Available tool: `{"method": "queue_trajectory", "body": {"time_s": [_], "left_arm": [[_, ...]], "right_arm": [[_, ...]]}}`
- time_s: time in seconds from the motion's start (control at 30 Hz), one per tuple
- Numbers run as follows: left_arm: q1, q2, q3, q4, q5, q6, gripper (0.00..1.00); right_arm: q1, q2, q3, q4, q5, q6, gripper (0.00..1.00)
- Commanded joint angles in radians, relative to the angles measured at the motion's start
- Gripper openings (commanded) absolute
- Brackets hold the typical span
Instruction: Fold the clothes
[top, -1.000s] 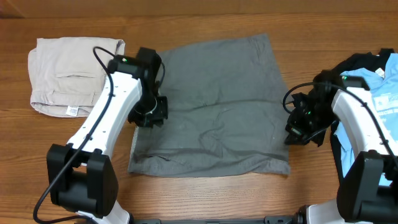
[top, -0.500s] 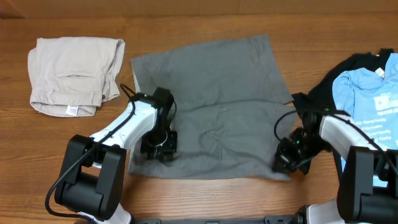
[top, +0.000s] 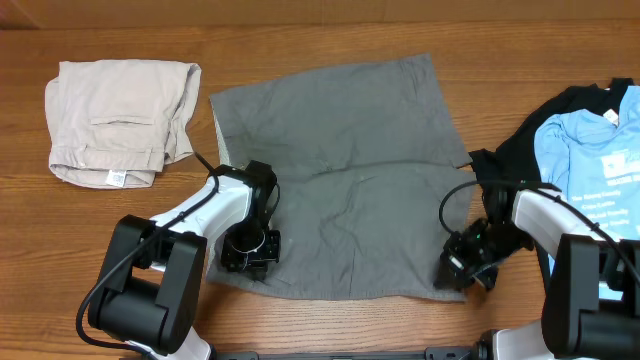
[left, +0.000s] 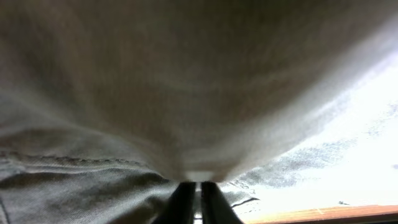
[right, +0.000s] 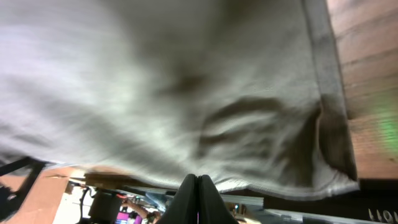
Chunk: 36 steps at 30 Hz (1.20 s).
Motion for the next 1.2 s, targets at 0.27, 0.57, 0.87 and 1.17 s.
{"method": "queue_trajectory", "body": {"time_s": [0.27, 0.57, 0.87, 1.17], "left_arm": [[-0.006, -0.111, 0.375, -0.043, -0.020, 0.009, 0.04], [0.004, -0.045, 0.373, 0.037, -0.168, -0.031, 0.04], [0.079, -0.036, 0.373, 0.053, -0.188, -0.052, 0.04], [0.087, -0.020, 0.347, 0.051, -0.193, -0.052, 0.04]], "right_arm": [[0.005, -0.009, 0.401, 0.118, 0.320, 0.010, 0.04], [-0.023, 0.074, 0.400, 0.330, 0.515, 0.010, 0.04], [-0.109, 0.225, 0.399, 0.501, 0.563, 0.006, 0.04], [-0.292, 0.290, 0.394, 0.665, 0.589, 0.006, 0.04]]}}
